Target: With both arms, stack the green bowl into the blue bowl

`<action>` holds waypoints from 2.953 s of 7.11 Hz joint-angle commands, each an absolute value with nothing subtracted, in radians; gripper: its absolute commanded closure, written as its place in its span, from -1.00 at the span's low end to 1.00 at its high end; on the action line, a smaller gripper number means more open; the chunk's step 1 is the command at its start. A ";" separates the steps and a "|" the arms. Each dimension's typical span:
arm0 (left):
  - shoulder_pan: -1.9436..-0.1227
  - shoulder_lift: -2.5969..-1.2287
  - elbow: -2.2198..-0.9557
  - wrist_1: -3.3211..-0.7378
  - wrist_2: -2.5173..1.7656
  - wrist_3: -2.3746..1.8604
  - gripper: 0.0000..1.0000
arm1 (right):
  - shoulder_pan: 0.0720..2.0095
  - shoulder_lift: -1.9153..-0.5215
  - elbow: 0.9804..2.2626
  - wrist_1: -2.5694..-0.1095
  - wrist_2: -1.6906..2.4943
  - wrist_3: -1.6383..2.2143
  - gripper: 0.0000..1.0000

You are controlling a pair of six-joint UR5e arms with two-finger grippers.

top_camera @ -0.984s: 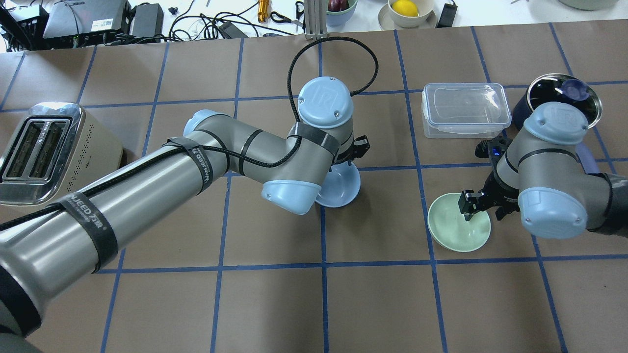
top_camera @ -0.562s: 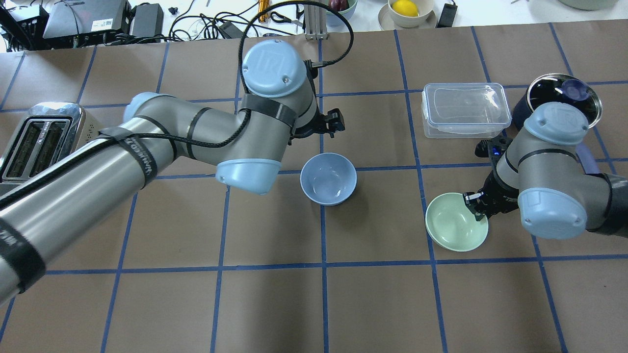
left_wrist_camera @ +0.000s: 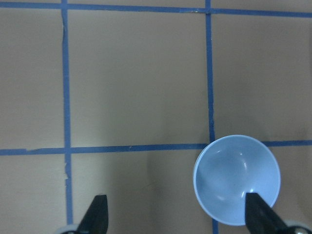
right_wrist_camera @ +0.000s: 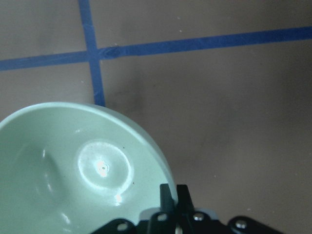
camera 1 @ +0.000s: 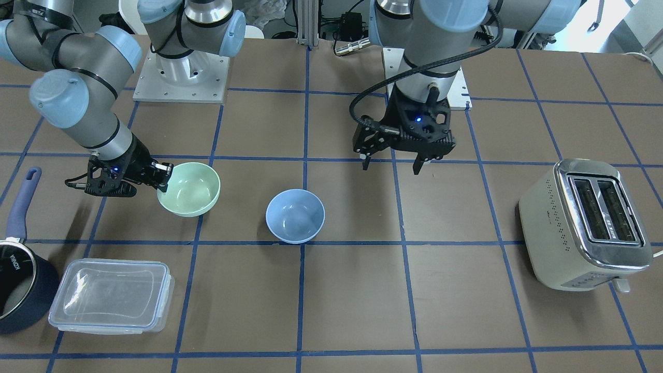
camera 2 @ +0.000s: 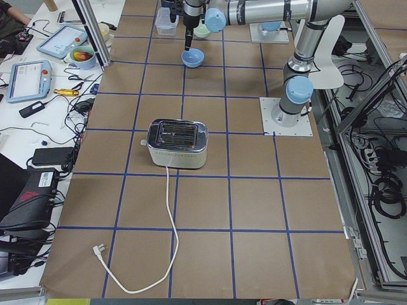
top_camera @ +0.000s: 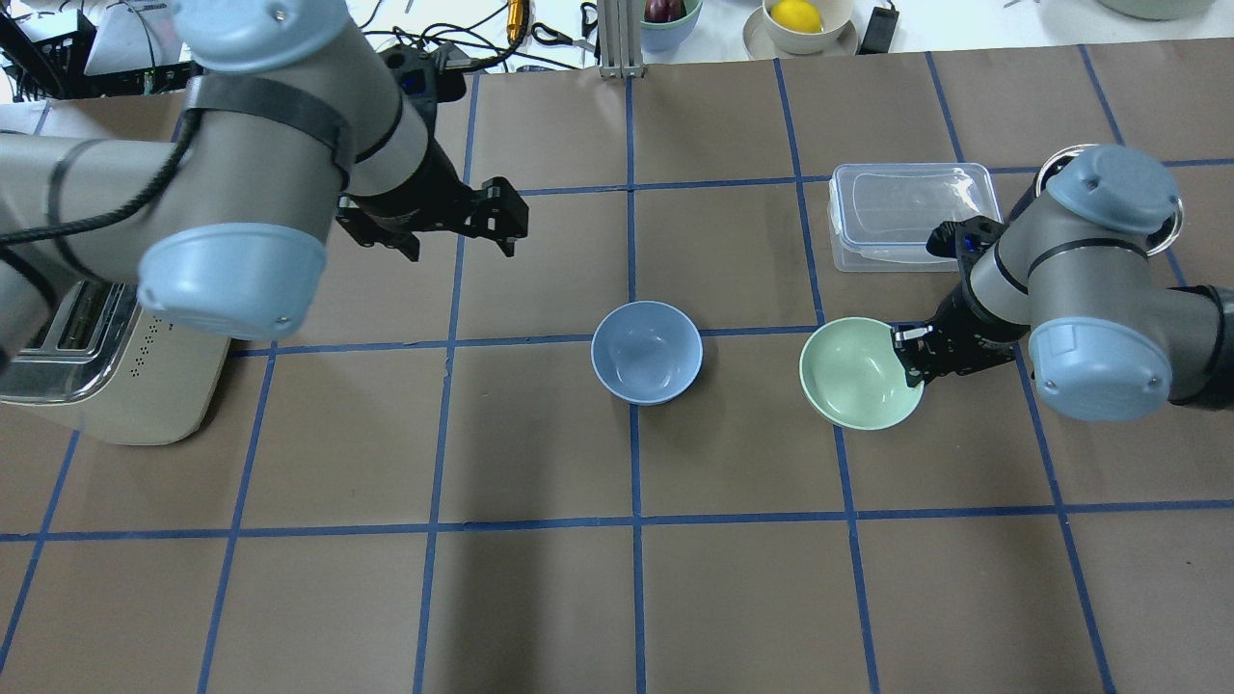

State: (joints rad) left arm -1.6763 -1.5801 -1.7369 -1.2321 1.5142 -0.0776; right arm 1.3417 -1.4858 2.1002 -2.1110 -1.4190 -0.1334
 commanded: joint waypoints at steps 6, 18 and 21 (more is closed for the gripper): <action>-1.568 -1.460 -1.720 -1.370 1.539 -0.044 -1.00 | 1.759 -1.289 1.865 -2.105 -1.355 0.293 1.00; -1.568 -1.437 -1.724 -1.385 1.539 -0.048 -1.00 | 1.753 -1.365 1.293 -1.499 -1.499 0.270 -1.00; -1.568 -1.436 -1.718 -1.382 1.539 -0.051 -1.00 | 1.691 -1.491 1.399 -1.474 -1.580 0.143 -0.95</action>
State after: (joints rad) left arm -1.5677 -1.4376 -1.7187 -1.3829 1.5386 -0.0495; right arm 1.7256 -1.4344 1.3525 -1.4786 -1.5330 0.1747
